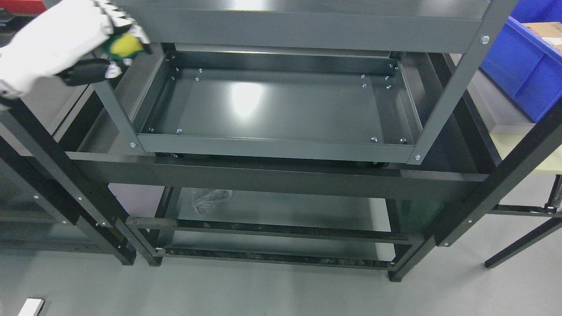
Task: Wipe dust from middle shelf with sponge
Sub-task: 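Wipe the sponge back across the shelf surface with the left hand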
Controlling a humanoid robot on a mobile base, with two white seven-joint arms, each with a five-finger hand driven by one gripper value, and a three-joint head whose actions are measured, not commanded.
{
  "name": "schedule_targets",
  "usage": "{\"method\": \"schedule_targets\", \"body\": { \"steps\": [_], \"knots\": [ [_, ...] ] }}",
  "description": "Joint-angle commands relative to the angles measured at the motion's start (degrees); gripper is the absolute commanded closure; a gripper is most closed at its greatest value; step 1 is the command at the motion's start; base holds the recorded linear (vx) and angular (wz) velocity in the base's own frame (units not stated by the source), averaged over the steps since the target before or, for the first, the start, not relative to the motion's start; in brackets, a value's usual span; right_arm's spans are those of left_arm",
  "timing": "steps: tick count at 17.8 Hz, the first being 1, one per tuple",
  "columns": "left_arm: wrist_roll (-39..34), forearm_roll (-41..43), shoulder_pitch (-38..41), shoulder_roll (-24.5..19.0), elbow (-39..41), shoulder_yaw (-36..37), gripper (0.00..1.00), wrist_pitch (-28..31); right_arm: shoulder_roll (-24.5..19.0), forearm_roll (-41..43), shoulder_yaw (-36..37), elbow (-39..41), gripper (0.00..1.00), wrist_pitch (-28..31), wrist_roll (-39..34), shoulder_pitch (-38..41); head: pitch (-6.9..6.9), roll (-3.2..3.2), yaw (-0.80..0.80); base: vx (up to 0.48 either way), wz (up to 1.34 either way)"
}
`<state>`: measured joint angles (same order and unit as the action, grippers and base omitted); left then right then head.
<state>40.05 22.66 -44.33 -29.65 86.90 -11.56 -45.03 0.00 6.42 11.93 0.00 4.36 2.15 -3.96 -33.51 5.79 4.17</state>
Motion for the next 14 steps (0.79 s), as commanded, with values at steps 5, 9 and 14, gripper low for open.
{"method": "schedule_targets", "body": {
  "steps": [5, 9, 14],
  "knots": [
    [-0.1, -3.2, 2.4, -8.4, 3.6, -3.8, 1.0, 0.0, 1.0, 0.0, 0.0, 1.0, 0.0, 0.0, 0.0, 0.0, 0.0, 0.0, 0.0, 0.0, 0.0],
    [1.9, 0.3, -6.7, 4.6, 3.7, 8.9, 1.0, 0.0, 1.0, 0.0, 0.0, 1.0, 0.0, 0.0, 0.0, 0.0, 0.0, 0.0, 0.0, 0.0, 0.0],
    [5.1, 11.1, -9.5, 24.1, 3.3, 19.0, 1.0, 0.0, 1.0, 0.0, 0.0, 1.0, 0.0, 0.0, 0.0, 0.0, 0.0, 0.0, 0.0, 0.0, 0.0]
  ]
}}
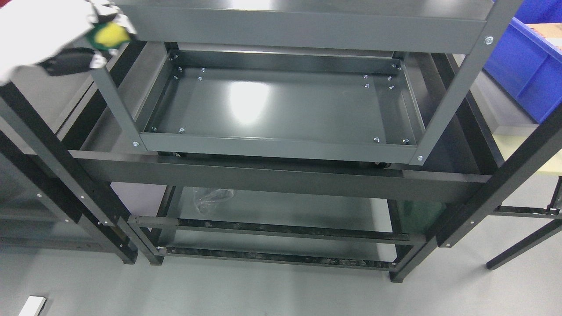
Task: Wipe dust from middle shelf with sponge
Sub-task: 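Wipe the sponge back across the shelf surface with the left hand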
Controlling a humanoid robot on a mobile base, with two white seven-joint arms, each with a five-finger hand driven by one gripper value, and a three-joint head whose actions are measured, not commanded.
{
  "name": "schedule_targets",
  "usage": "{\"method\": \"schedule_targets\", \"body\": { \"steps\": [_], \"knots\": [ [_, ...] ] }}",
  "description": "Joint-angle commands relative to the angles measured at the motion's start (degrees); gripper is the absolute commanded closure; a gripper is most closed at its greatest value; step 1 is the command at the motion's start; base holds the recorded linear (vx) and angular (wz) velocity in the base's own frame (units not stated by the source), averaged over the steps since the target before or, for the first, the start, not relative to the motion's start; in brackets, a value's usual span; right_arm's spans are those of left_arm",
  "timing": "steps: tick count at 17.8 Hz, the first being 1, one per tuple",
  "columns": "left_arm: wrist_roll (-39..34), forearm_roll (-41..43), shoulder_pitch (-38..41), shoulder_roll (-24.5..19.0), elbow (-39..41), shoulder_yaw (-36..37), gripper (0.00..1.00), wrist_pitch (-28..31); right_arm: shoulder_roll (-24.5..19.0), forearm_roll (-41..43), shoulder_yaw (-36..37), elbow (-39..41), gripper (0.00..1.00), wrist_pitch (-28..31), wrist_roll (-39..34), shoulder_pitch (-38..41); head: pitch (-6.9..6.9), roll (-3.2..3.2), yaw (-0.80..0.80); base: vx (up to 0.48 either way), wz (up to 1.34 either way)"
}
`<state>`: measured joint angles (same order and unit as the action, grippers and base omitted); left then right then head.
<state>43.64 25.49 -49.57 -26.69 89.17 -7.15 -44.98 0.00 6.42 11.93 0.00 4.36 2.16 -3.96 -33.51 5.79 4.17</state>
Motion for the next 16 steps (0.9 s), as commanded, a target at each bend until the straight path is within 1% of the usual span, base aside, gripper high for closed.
{"method": "schedule_targets", "body": {
  "steps": [1, 2, 3, 4, 7, 8, 10, 11, 13, 16],
  "knots": [
    [1.5, 10.9, -4.5, 24.4, 0.2, 15.5, 1.0, 0.0, 1.0, 0.0, -0.1, 1.0, 0.0, 0.0, 0.0, 0.0, 0.0, 0.0, 0.0, 0.0, 0.0],
    [1.5, 14.0, -5.4, 25.7, -1.8, 16.5, 1.0, 0.0, 1.0, 0.0, 0.0, 1.0, 0.0, 0.0, 0.0, 0.0, 0.0, 0.0, 0.0, 0.0, 0.0],
    [0.7, 15.9, -6.4, 25.7, -3.2, 18.6, 1.0, 0.0, 1.0, 0.0, 0.0, 1.0, 0.0, 0.0, 0.0, 0.0, 0.0, 0.0, 0.0, 0.0, 0.0],
    [-1.3, 16.6, -7.7, 25.7, -4.3, 22.2, 1.0, 0.0, 1.0, 0.0, -0.1, 1.0, 0.0, 0.0, 0.0, 0.0, 0.0, 0.0, 0.0, 0.0, 0.0],
    [-11.7, 19.8, -8.6, 25.7, -4.4, 29.7, 1.0, 0.0, 1.0, 0.0, 0.0, 1.0, 0.0, 0.0, 0.0, 0.0, 0.0, 0.0, 0.0, 0.0, 0.0],
    [-16.6, 21.5, -8.8, 25.7, -4.4, 33.0, 1.0, 0.0, 1.0, 0.0, 0.0, 1.0, 0.0, 0.0, 0.0, 0.0, 0.0, 0.0, 0.0, 0.0, 0.0],
    [-21.6, 22.4, -8.8, 25.7, -4.6, 40.7, 1.0, 0.0, 1.0, 0.0, 0.0, 1.0, 0.0, 0.0, 0.0, 0.0, 0.0, 0.0, 0.0, 0.0, 0.0],
    [-23.4, 22.5, -8.8, 25.7, -4.9, 43.8, 1.0, 0.7, 1.0, 0.0, 0.0, 1.0, 0.0, 0.0, 0.0, 0.0, 0.0, 0.0, 0.0, 0.0, 0.0],
    [-25.9, 22.6, -9.5, 25.7, -6.2, 49.3, 1.0, 6.7, 1.0, 0.0, 0.0, 1.0, 0.0, 0.0, 0.0, 0.0, 0.0, 0.0, 0.0, 0.0, 0.0],
    [-26.2, 22.6, -10.5, 25.7, -7.9, 52.4, 1.0, 10.5, 1.0, 0.0, 0.0, 1.0, 0.0, 0.0, 0.0, 0.0, 0.0, 0.0, 0.0, 0.0, 0.0]
  ]
}}
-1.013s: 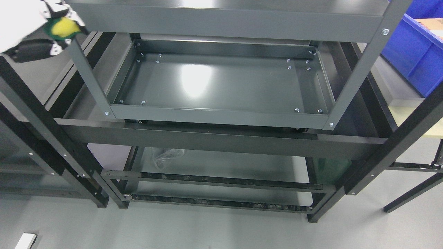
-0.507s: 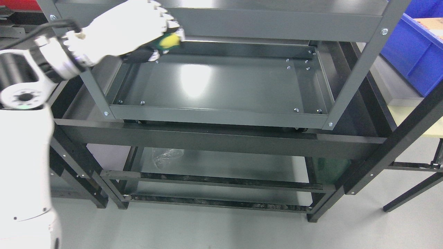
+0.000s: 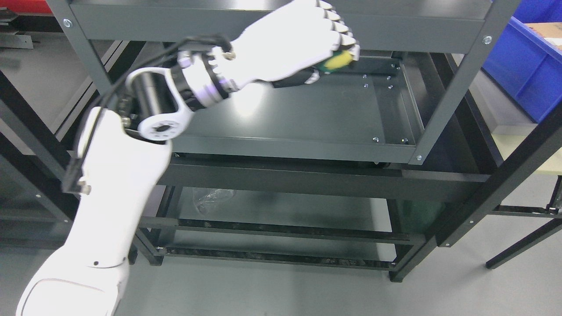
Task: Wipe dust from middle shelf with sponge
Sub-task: 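Lift the sponge off the shelf and pull the left hand back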
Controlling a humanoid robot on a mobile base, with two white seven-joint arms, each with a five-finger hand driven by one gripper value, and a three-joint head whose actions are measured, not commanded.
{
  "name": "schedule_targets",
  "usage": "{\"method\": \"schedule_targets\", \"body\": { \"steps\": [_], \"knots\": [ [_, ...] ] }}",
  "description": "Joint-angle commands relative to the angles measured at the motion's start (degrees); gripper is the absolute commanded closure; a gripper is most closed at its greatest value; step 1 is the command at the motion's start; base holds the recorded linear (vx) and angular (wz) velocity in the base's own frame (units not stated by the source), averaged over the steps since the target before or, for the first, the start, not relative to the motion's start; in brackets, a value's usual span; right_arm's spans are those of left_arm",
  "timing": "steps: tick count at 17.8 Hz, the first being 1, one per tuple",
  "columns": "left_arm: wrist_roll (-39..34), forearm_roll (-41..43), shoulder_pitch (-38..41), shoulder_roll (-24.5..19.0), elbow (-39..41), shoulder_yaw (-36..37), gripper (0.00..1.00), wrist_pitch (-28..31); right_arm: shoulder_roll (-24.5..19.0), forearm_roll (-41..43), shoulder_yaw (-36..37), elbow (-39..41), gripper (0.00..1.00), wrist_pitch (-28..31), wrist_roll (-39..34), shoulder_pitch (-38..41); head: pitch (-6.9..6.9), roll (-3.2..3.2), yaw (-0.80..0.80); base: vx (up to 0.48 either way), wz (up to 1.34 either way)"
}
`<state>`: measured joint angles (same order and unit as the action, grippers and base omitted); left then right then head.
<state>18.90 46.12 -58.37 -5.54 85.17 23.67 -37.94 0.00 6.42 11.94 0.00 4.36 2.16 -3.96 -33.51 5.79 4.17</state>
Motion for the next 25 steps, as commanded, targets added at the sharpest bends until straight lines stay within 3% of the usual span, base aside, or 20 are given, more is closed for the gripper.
{"method": "schedule_targets", "body": {
  "steps": [1, 5, 7, 10, 13, 16, 20, 25],
  "knots": [
    [-1.6, 2.0, -1.7, 4.5, -4.1, 21.6, 1.0, 3.6, 1.0, 0.0, 0.0, 1.0, 0.0, 0.0, 0.0, 0.0, 0.0, 0.0, 0.0, 0.0, 0.0],
    [-3.9, 0.2, 1.1, 4.5, -5.2, 19.4, 1.0, 3.8, 1.0, 0.0, 0.0, 1.0, 0.0, 0.0, 0.0, 0.0, 0.0, 0.0, 0.0, 0.0, 0.0],
    [-4.3, -6.5, 14.2, 4.5, -4.6, 9.6, 1.0, 4.9, 1.0, 0.0, 0.0, 1.0, 0.0, 0.0, 0.0, 0.0, 0.0, 0.0, 0.0, 0.0, 0.0],
    [-4.0, -20.5, 26.0, 4.5, -3.6, -4.5, 1.0, 5.7, 1.0, 0.0, 0.0, 1.0, 0.0, 0.0, 0.0, 0.0, 0.0, 0.0, 0.0, 0.0, 0.0],
    [-4.0, -34.1, 32.7, 4.5, -3.8, -19.9, 1.0, 10.8, 1.0, 0.0, 0.0, 1.0, 0.0, 0.0, 0.0, 0.0, 0.0, 0.0, 0.0, 0.0, 0.0],
    [-4.1, -44.4, 34.5, 4.5, -3.8, -31.3, 1.0, 17.7, 1.0, 0.0, -0.1, 1.0, 0.0, 0.0, 0.0, 0.0, 0.0, 0.0, 0.0, 0.0, 0.0],
    [-4.0, -50.6, 36.7, 4.5, -3.6, -34.7, 1.0, 20.7, 1.0, 0.0, 0.0, 1.0, 0.0, 0.0, 0.0, 0.0, 0.0, 0.0, 0.0, 0.0, 0.0],
    [-3.8, -51.2, 37.4, 4.5, -3.6, -34.2, 0.99, 20.4, 1.0, 0.0, 0.0, 1.0, 0.0, 0.0, 0.0, 0.0, 0.0, 0.0, 0.0, 0.0, 0.0]
  ]
}}
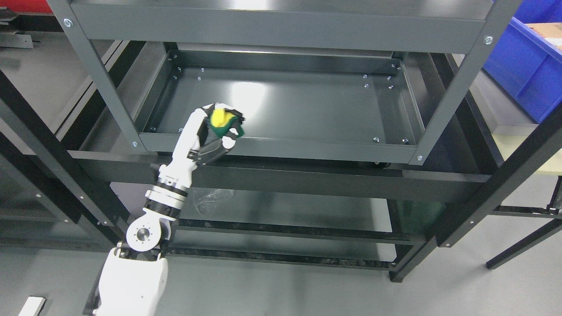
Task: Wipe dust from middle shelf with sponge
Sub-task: 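Lift the sponge off the shelf and pull the left hand back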
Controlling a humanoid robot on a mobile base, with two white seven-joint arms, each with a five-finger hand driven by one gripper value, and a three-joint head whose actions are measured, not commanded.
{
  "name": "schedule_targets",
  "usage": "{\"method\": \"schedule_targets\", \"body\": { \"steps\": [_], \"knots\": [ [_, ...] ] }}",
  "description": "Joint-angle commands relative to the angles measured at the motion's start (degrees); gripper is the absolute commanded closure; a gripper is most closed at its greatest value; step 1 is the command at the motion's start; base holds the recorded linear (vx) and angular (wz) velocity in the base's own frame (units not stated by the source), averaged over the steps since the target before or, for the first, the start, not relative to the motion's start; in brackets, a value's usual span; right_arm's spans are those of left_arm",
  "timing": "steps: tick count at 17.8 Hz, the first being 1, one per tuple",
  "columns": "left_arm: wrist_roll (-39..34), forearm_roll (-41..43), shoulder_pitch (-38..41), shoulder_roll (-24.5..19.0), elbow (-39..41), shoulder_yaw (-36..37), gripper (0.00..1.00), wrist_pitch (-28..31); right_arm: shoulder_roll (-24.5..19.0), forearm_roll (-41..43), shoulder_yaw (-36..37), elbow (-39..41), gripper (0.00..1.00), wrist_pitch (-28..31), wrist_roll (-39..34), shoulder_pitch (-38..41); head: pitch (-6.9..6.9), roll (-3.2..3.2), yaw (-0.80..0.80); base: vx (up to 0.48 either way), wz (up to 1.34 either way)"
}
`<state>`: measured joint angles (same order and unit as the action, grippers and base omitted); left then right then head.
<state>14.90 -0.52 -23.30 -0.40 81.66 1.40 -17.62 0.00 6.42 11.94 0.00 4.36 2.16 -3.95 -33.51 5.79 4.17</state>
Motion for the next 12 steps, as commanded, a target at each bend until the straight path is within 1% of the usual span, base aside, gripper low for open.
{"method": "schedule_targets", "body": {
  "steps": [1, 10, 12],
  "knots": [
    [0.2, -4.6, 2.3, -0.6, 0.0, -11.8, 0.99, -0.1, 1.0, 0.0, -0.1, 1.0, 0.0, 0.0, 0.0, 0.0, 0.0, 0.0, 0.0, 0.0, 0.0],
    [0.3, -4.8, 2.1, -0.6, 0.1, -11.2, 0.98, -0.2, 1.0, 0.0, 0.0, 1.0, 0.0, 0.0, 0.0, 0.0, 0.0, 0.0, 0.0, 0.0, 0.0],
    [0.3, -6.2, 1.9, -0.6, 0.1, -11.2, 0.98, -0.1, 1.0, 0.0, 0.0, 1.0, 0.0, 0.0, 0.0, 0.0, 0.0, 0.0, 0.0, 0.0, 0.0]
  ]
}}
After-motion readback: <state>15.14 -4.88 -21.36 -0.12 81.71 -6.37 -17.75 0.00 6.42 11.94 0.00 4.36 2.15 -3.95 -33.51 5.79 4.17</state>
